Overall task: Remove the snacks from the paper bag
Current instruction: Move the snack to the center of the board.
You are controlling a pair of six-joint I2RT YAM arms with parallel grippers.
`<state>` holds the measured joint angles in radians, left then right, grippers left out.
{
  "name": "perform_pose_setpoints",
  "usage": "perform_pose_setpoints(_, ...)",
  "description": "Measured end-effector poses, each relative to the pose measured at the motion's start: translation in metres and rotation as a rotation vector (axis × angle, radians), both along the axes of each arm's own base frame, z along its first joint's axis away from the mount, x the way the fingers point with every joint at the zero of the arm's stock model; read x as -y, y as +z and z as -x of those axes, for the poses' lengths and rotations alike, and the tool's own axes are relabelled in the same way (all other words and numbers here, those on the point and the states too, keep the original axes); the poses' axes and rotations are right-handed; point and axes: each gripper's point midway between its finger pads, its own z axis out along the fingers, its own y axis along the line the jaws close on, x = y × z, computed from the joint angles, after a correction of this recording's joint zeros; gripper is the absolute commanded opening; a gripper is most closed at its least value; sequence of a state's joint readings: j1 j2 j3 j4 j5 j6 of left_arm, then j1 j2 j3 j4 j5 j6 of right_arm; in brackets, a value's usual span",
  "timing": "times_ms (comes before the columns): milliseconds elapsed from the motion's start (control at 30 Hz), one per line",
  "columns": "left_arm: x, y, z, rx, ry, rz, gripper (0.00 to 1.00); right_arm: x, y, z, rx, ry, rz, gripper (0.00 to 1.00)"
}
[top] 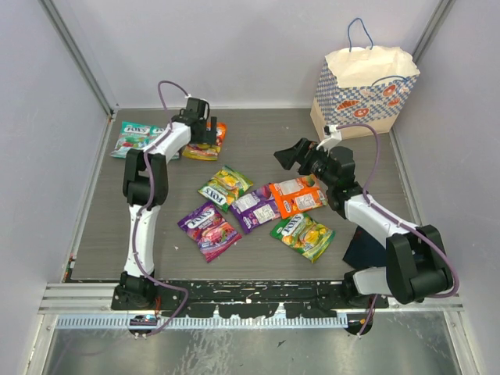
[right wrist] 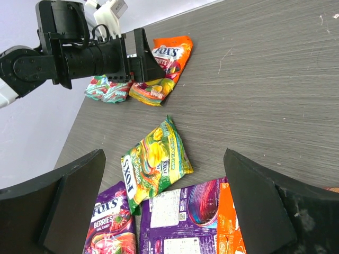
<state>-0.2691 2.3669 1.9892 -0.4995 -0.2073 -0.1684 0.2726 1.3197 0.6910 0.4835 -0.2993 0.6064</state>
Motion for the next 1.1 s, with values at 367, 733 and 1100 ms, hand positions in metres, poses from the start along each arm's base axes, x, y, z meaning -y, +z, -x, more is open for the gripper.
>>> perform_pose_setpoints(367,-0.011,0.004,0.016,-0.015,0.053,-0.024,0.99,-0.009,-0.004,0.002,-0.019,0.046,-0.028,1.00)
perform_pose_setpoints(733,-0.013,0.037,0.059,0.008,0.064,0.002,0.91,-0.013,-0.005,0.001,-0.021,0.066,-0.051,1.00)
perform_pose_setpoints(1100,-0.001,-0.010,0.065,-0.088,0.083,0.066,0.91,-0.015,-0.006,0.001,-0.024,0.074,-0.056,1.00)
